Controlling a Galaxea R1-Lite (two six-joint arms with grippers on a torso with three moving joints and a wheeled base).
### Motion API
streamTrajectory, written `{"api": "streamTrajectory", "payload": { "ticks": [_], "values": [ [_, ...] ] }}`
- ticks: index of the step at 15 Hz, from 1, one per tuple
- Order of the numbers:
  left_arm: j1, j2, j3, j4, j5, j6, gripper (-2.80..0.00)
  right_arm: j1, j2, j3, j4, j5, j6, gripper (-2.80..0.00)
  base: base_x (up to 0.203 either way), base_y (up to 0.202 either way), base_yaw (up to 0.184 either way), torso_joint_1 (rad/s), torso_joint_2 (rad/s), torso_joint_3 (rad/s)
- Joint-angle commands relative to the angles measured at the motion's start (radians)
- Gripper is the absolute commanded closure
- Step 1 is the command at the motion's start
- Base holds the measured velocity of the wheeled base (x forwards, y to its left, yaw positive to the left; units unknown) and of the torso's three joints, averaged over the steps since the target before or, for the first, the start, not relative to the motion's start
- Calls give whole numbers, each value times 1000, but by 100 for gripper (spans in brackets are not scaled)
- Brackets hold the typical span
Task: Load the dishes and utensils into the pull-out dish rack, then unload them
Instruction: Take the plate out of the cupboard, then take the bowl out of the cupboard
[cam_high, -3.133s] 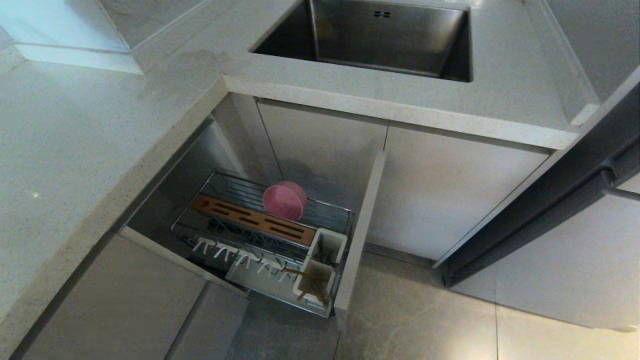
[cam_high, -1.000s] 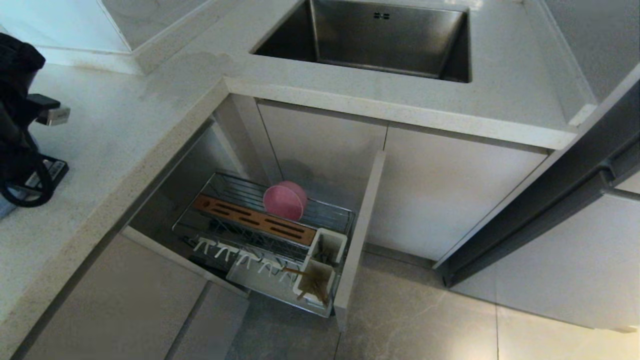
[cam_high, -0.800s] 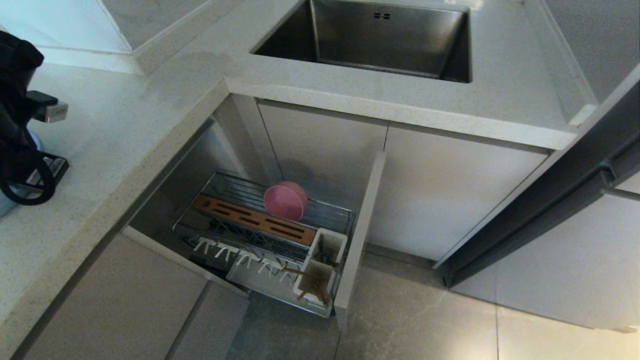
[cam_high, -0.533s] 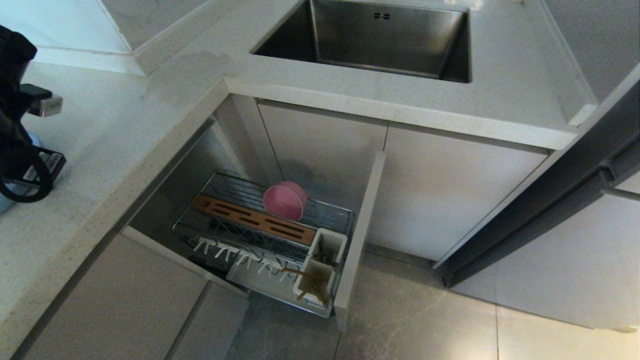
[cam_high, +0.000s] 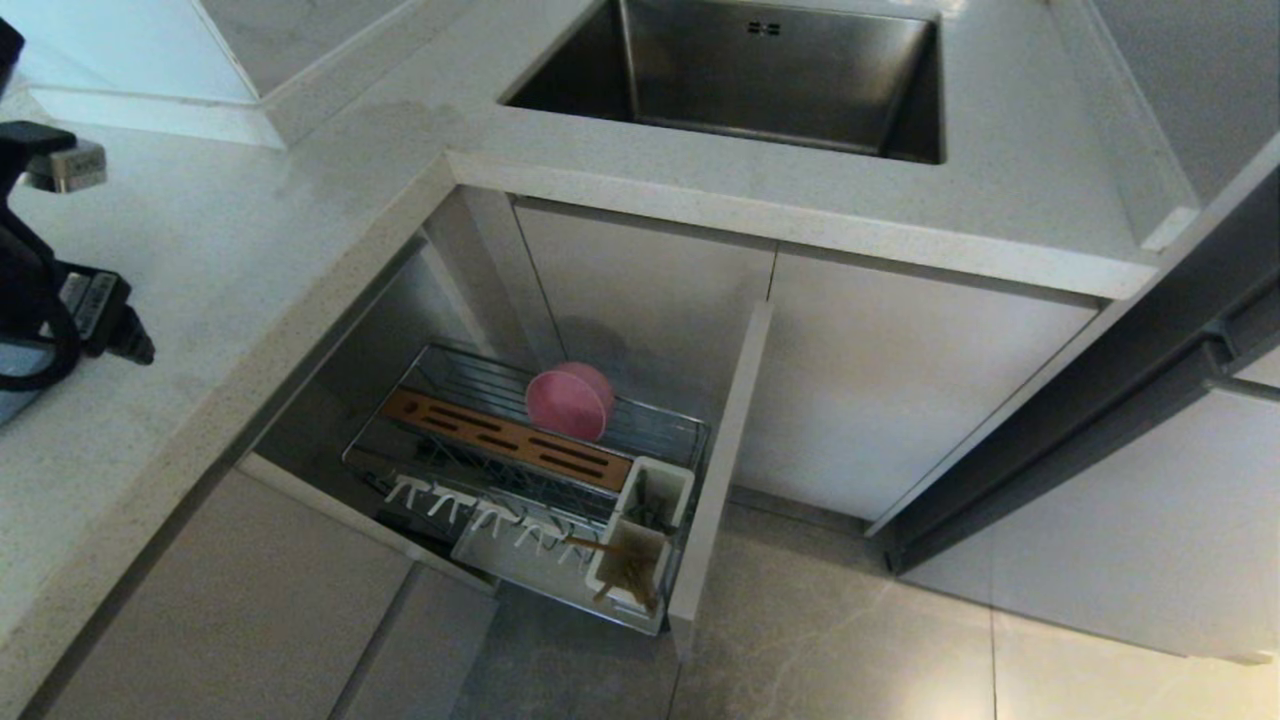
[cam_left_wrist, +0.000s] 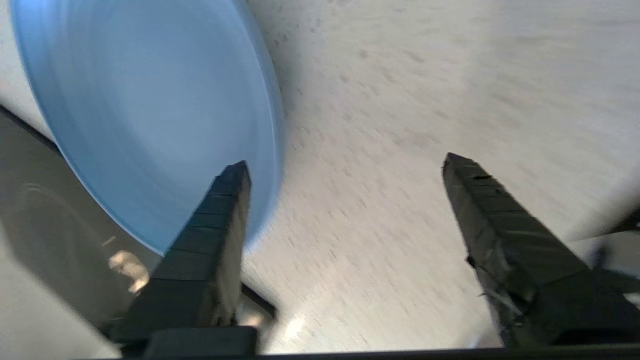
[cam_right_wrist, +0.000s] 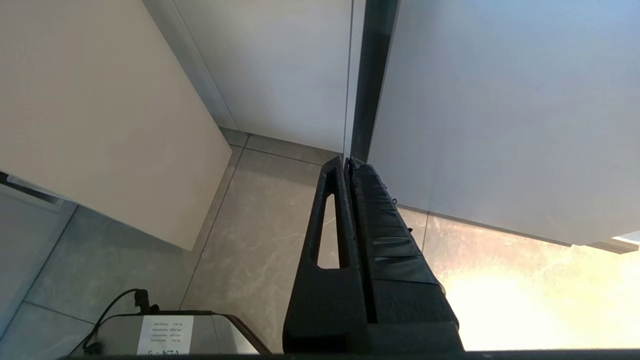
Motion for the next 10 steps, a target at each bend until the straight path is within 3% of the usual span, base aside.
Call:
{"api": "streamTrajectory", "payload": {
  "ticks": [1,5,10],
  "values": [
    [-18,-95,0,5,-54,-20,-280,0,-1,0,0,0,0,0,0,0,0,0,0,0],
    [-21,-196,9,7,-162,-62,-280,0,-1,0,0,0,0,0,0,0,0,0,0,0],
    [-22,-310,45,9,-460,-202,-280,0,-1,0,0,0,0,0,0,0,0,0,0,0]
  ]
}}
